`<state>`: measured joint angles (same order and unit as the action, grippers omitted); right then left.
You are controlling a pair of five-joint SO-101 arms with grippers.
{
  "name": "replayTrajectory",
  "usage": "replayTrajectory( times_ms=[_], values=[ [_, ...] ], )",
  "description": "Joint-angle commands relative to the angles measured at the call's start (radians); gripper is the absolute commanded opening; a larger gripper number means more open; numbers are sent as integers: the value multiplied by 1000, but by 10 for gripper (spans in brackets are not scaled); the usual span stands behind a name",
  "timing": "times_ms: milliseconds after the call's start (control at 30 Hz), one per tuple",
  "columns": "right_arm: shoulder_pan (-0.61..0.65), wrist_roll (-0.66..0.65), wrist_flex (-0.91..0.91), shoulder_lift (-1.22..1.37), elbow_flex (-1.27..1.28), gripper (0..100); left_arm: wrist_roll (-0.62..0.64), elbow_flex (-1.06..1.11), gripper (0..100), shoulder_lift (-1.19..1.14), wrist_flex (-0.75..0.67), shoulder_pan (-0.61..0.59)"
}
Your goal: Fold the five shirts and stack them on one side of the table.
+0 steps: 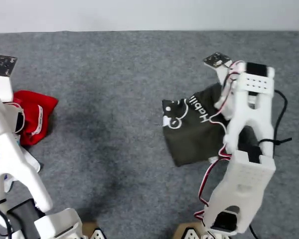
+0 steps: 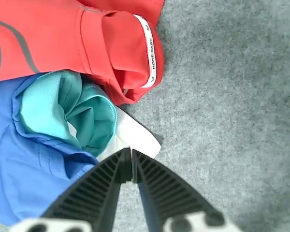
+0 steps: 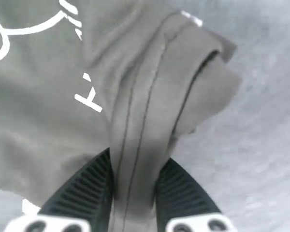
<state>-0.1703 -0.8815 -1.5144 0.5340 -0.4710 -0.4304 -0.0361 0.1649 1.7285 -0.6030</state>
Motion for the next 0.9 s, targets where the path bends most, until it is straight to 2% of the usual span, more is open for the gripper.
replayTrajectory(
  times_ms=[0,67,300,400,600,867],
  values=[
    [-41,-199,125,-21,-55,9,-9,-4,5,32,23,-5],
    [-42,-238,188,-4,-55,9,-9,-4,5,32,23,-5],
    [-44,-239,297,97,-55,17,-9,-4,5,32,25,-5],
    [-58,-212,272,87,-57,105,-9,-4,5,32,25,-5],
    [-64,176,137,-36,-95,297,-9,-4,5,32,25,-5],
    [2,575,-84,-139,-100,307,-9,-4,5,31,25,-5]
  ],
)
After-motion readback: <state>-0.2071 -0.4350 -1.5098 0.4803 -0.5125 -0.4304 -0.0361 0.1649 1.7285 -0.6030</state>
